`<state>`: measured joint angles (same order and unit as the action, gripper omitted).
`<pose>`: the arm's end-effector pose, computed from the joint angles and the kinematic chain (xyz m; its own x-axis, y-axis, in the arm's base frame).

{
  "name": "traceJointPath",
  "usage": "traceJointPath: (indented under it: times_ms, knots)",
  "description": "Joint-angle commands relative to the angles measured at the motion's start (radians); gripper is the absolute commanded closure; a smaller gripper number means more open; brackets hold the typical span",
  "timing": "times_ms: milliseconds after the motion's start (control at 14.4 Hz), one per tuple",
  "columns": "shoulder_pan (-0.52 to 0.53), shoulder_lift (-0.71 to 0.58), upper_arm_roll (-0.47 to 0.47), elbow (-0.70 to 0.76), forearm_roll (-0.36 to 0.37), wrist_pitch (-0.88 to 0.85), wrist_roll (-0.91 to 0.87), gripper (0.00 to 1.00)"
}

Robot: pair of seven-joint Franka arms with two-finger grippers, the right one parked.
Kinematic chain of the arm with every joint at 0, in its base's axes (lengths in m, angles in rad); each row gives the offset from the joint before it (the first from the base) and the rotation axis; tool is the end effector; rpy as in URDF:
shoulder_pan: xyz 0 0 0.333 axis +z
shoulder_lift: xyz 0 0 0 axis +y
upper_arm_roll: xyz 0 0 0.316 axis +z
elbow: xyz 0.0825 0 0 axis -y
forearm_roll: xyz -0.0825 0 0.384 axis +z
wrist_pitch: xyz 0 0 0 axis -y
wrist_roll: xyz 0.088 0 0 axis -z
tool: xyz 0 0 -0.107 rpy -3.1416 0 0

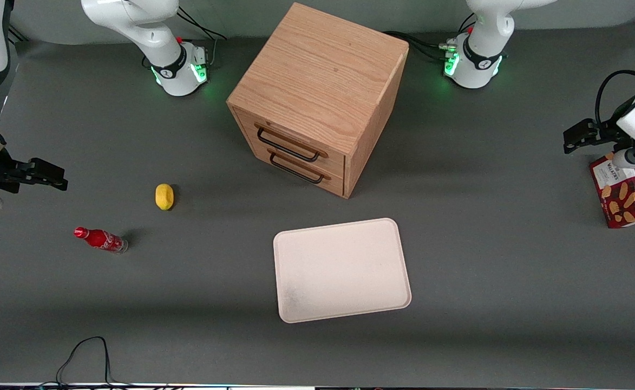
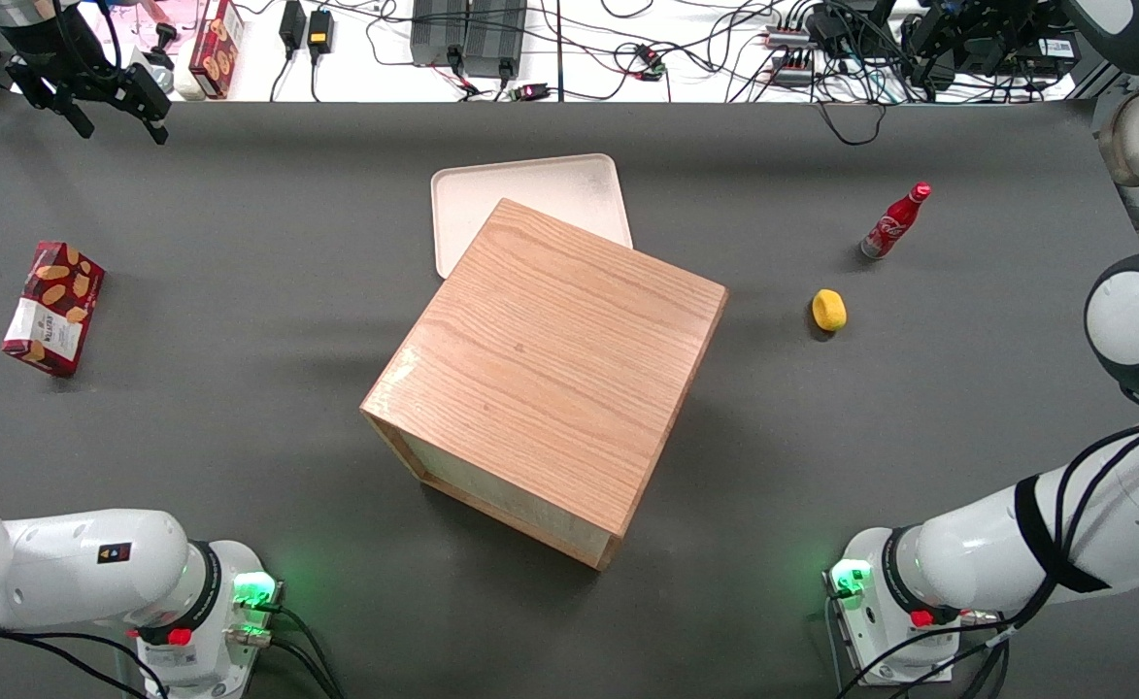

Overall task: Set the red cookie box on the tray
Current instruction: 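Move the left gripper over the red plaid shortbread box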

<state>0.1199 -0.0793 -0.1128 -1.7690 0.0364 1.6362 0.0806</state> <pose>0.5305 0.0054 0.5792 0.9955 -0.0749 -0.0575 -0.0773 -0.9962 -0.0405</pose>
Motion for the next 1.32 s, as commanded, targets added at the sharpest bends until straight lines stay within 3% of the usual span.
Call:
traceJointPath:
  times_ms: [0, 627, 1254]
  knots:
    - [-0.003, -0.005, -0.008, 0.034, -0.016, -0.036, 0.016, 0.00]
    - [-0.003, -0.002, -0.085, 0.049, -0.006, -0.059, -0.016, 0.00]
    - [-0.002, 0.000, -0.084, 0.054, -0.007, -0.096, -0.016, 0.00]
